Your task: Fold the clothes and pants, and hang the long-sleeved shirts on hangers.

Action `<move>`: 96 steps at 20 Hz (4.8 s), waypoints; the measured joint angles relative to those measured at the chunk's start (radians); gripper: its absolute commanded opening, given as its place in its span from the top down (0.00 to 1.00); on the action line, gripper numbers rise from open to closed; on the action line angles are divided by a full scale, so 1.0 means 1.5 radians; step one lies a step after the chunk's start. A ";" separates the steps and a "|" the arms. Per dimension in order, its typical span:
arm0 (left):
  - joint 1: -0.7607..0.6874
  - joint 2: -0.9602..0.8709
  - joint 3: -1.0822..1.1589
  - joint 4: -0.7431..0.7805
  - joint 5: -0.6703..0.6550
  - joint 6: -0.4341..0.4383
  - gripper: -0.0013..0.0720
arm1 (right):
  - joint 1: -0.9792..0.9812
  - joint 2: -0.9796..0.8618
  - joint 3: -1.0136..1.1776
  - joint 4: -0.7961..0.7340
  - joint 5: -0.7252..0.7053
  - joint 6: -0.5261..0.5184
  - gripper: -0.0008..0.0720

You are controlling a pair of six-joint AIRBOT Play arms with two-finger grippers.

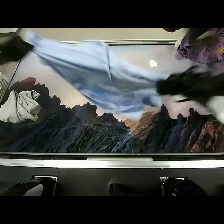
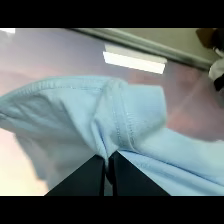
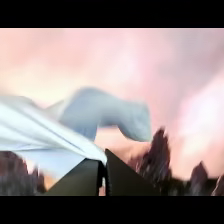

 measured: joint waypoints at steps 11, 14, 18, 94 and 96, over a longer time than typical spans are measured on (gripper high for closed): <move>0.003 0.256 0.030 0.107 -0.035 -0.090 0.96 | 0.000 0.163 0.117 -0.038 -0.055 0.028 0.94; 0.003 0.228 0.007 0.127 -0.064 -0.097 0.96 | 0.000 0.102 0.118 -0.067 -0.068 0.043 0.94; 0.004 0.122 -0.069 0.144 -0.106 -0.107 0.96 | 0.000 -0.077 0.119 -0.090 -0.062 0.074 0.94; -0.012 -0.385 -0.110 0.108 -0.182 -0.160 0.95 | -0.575 -0.593 0.237 0.639 0.066 -0.223 0.29; -0.012 -0.385 -0.110 0.107 -0.192 -0.160 0.95 | -0.599 -0.542 0.159 0.650 0.090 -0.251 0.21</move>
